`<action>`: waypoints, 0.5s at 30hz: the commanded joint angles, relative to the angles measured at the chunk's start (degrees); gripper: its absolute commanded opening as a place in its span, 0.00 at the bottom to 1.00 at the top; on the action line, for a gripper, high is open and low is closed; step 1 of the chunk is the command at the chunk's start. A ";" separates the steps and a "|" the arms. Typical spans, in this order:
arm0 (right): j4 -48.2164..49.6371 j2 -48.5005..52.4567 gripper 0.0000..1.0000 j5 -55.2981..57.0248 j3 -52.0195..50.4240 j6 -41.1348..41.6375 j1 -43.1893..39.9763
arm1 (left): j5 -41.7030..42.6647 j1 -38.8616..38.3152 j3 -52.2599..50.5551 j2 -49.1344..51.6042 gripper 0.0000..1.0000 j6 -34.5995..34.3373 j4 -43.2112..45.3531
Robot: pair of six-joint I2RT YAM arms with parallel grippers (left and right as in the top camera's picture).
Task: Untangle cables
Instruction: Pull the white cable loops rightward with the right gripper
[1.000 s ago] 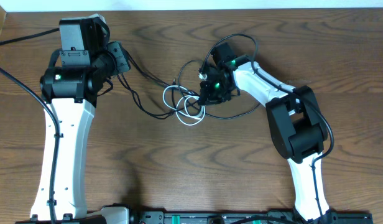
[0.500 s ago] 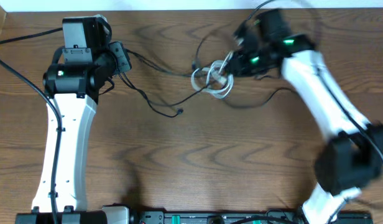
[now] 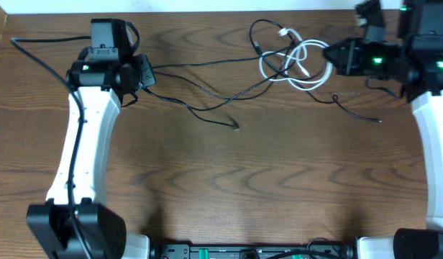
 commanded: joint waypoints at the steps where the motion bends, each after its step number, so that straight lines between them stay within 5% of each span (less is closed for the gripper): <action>1: -1.05 -1.20 0.01 -0.28 0.39 -1.33 -3.52 | -2.38 0.11 -0.50 2.97 0.07 -0.37 -0.83; 15: -4.28 -1.22 0.01 -1.77 0.39 -2.80 -9.86 | -5.09 0.11 -0.50 13.99 0.07 -0.13 -2.73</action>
